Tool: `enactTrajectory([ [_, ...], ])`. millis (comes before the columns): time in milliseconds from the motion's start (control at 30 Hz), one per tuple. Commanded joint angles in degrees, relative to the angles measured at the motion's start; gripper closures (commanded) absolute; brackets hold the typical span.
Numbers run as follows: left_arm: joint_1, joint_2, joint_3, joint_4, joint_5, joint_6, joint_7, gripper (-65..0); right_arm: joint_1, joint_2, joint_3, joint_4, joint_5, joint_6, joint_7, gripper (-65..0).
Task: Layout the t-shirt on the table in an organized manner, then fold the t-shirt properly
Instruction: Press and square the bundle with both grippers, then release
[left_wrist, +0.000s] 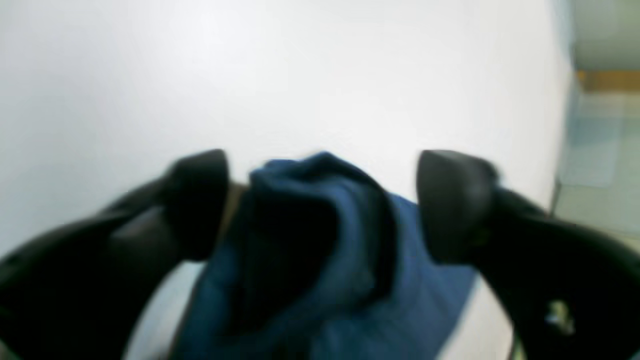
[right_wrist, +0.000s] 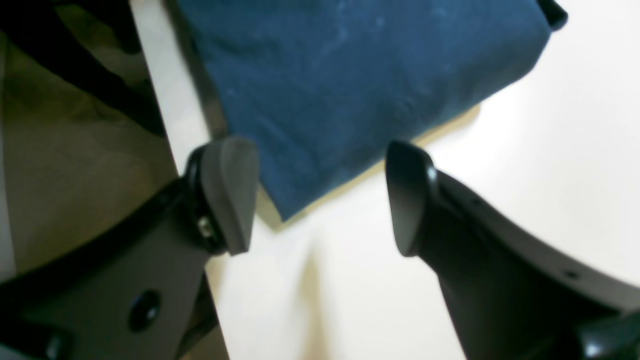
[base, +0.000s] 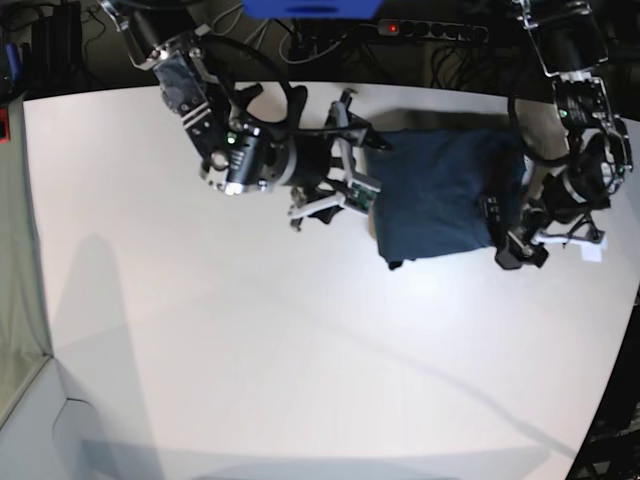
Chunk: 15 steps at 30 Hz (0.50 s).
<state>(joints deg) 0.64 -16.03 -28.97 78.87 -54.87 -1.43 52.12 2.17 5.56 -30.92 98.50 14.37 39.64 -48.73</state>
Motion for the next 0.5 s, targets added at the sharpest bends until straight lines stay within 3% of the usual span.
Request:
enactTrajectory([
  [0,-0.2,-1.3,-1.5,2.9,-2.2,0.3,0.1,-64.5,0.8,-0.2,0.0,0.9,1.1,0.4,1.2,-39.1],
  [267,6.4,-0.3,-8.0,13.0,-2.3,0.5,8.7,-65.0,0.8,-0.2,0.0,1.2,1.1,0.4,1.1,-39.1],
  [467,11.0,0.4,-3.9,14.3,-0.9,0.8,7.2,-65.0,0.8,-0.2,0.0,1.3,1.1,0.4,1.1,-39.1],
])
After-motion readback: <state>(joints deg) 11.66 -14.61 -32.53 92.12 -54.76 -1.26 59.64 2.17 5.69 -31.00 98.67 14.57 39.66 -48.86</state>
